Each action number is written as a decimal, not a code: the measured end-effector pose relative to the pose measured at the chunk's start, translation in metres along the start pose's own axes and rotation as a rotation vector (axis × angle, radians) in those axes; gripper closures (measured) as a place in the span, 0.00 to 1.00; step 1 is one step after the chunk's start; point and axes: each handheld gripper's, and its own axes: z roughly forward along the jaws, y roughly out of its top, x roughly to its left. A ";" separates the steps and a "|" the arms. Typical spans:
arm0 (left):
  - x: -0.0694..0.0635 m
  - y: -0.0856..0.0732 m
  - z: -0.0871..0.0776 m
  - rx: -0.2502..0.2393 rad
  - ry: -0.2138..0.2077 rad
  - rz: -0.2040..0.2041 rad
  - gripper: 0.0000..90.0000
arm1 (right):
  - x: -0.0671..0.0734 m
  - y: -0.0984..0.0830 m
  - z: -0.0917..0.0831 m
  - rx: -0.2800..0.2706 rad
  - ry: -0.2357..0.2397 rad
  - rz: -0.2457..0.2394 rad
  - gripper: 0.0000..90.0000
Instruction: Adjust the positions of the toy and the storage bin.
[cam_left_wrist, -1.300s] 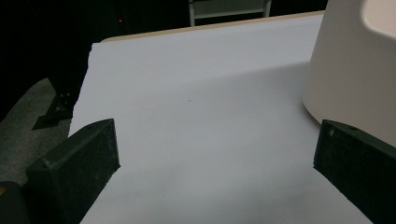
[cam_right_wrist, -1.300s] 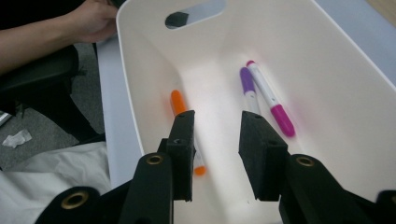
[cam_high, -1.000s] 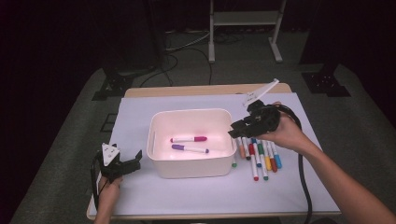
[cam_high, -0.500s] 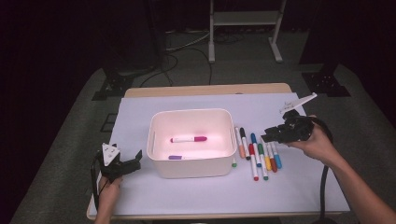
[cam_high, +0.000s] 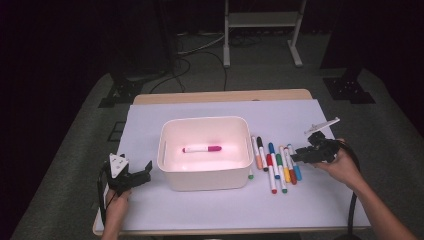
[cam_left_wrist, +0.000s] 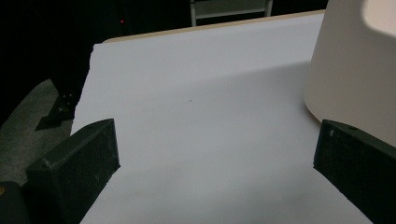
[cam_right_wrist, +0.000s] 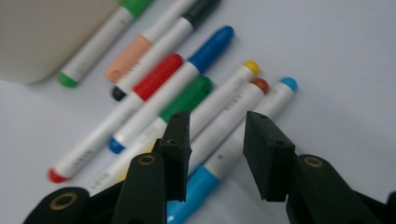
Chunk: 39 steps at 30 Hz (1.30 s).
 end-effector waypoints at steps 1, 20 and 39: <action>0.000 0.000 0.000 -0.001 0.000 0.001 0.00 | -0.002 -0.002 0.002 -0.001 -0.005 0.009 0.68; 0.000 0.000 0.000 0.000 -0.002 0.002 0.00 | -0.020 -0.029 0.012 0.031 -0.146 0.097 0.75; 0.001 0.000 0.000 0.003 -0.003 -0.002 0.00 | -0.001 -0.017 -0.010 0.002 -0.113 0.060 0.85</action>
